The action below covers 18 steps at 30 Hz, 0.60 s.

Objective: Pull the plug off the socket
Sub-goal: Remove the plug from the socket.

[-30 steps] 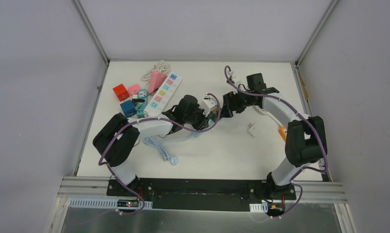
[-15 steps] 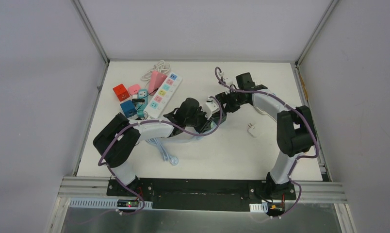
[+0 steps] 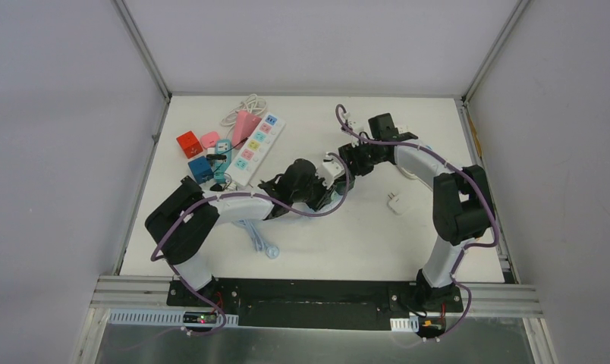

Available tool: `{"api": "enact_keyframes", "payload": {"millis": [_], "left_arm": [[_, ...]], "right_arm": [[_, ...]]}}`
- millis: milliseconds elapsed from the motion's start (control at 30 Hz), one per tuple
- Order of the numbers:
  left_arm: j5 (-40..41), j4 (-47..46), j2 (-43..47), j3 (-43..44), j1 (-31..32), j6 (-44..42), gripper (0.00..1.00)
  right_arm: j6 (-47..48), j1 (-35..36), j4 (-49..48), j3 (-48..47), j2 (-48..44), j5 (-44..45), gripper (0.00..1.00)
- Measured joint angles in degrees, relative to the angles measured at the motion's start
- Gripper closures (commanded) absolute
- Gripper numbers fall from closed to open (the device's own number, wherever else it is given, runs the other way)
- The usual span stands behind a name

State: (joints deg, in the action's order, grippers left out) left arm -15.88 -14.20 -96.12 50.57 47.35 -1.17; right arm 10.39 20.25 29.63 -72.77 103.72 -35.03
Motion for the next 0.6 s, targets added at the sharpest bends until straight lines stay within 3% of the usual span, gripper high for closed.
{"api": "enact_keyframes", "payload": {"millis": [233,467,600], "left_arm": [[7.9,1.0,0.4,0.0,3.7,-2.7,1.0],[-1.8,-2.3,0.3,-1.3,-2.4,10.1,1.0],[3.1,-0.1,0.5,-0.4,0.8,6.4,1.0]], "right_arm": [[0.5,0.0,0.1,0.0,0.0,-0.1,0.58],[0.8,0.0,-0.5,0.0,0.0,-0.3,0.59],[1.1,0.2,0.0,0.1,0.0,-0.2,0.6]]}}
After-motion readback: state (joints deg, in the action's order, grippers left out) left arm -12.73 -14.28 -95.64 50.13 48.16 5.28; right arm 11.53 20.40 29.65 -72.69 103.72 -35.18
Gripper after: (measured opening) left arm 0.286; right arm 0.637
